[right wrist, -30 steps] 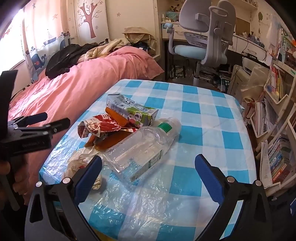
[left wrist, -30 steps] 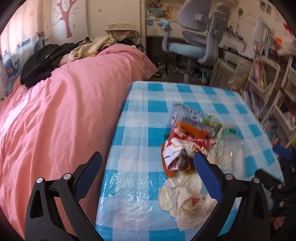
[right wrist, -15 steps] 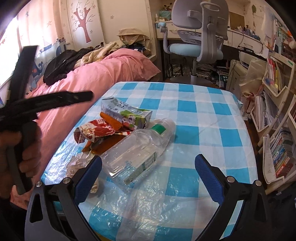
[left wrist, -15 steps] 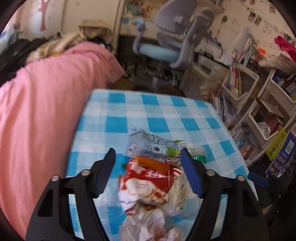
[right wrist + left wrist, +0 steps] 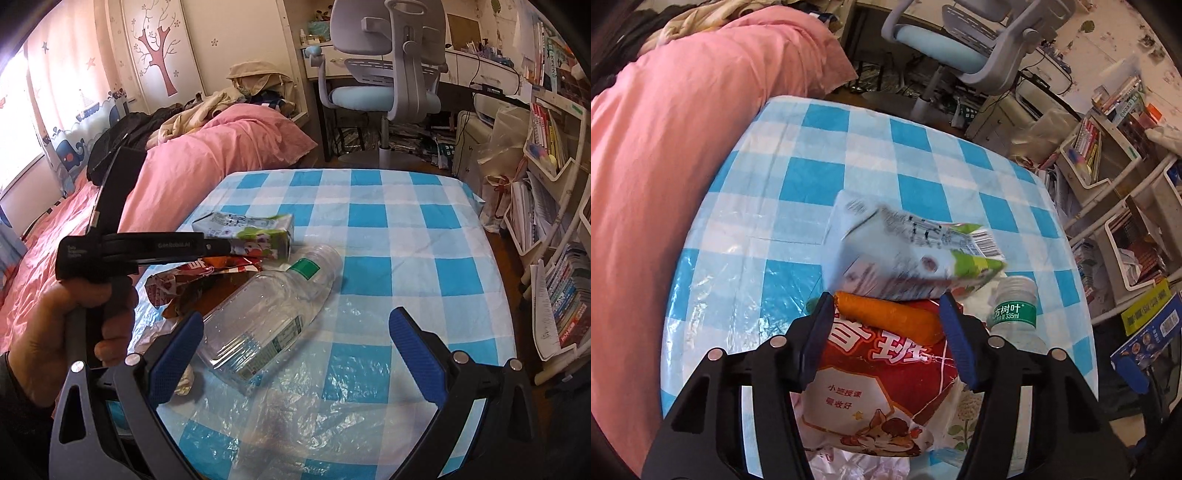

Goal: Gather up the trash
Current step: 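Reach the left gripper into the trash pile toward the orange wrapper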

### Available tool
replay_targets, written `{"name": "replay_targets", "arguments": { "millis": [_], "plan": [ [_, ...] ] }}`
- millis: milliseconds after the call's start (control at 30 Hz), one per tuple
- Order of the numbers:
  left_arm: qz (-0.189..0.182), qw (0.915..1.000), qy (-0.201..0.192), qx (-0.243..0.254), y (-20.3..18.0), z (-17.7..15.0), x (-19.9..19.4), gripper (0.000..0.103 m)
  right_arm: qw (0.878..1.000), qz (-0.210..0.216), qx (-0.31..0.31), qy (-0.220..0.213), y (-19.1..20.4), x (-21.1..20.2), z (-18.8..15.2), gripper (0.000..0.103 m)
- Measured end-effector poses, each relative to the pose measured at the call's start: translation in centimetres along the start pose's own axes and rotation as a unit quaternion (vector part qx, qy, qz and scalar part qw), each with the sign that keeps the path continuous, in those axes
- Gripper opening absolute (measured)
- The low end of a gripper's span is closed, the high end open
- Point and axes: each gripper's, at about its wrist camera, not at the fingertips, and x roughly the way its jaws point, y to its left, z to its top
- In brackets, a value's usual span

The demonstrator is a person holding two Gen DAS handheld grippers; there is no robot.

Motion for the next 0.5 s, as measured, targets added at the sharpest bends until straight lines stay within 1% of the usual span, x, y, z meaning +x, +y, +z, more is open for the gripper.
{"name": "replay_targets", "arguments": {
  "millis": [33,67,133,167,200,233,267,400,467,500],
  "plan": [
    [0.004,1.0000,-0.001,0.007,-0.1,0.0,0.1,0.049,1.000,0.002,0.004,-0.002,-0.2,0.0,0.1,0.097],
    [0.008,0.9999,-0.003,0.014,-0.2,-0.1,0.1,0.047,1.000,0.004,0.007,-0.003,-0.3,0.0,0.1,0.097],
    [0.011,0.9997,-0.010,0.018,-0.2,-0.1,-0.1,0.036,1.000,0.007,0.013,-0.001,-0.5,0.1,0.2,0.097],
    [0.008,0.9997,-0.015,0.017,-0.2,-0.1,-0.2,0.032,1.000,0.009,0.017,0.002,-0.5,0.1,0.2,0.097],
    [0.003,0.9997,-0.017,0.016,-0.2,0.0,-0.3,0.024,1.000,0.010,0.017,0.002,-0.5,0.2,0.2,0.097],
    [-0.002,0.9997,-0.019,0.014,-0.2,0.0,-0.4,0.005,1.000,0.011,0.018,0.003,-0.5,0.2,0.1,0.097],
    [-0.010,0.9998,-0.012,0.013,-0.1,0.0,-0.3,0.001,1.000,0.011,0.017,0.005,-0.5,0.3,0.1,0.097],
    [-0.030,0.9994,-0.009,0.013,-0.1,-0.2,-0.4,0.001,1.000,0.015,0.024,0.009,-0.6,0.4,0.1,0.097],
    [-0.046,0.9987,-0.004,0.023,-0.3,-0.1,-0.7,0.001,0.999,0.017,0.027,0.011,-0.5,0.4,0.0,0.097],
    [-0.052,0.9980,0.001,0.036,-0.6,-0.1,-0.9,0.001,0.999,0.017,0.027,0.012,-0.5,0.4,0.0,0.097]
  ]
}}
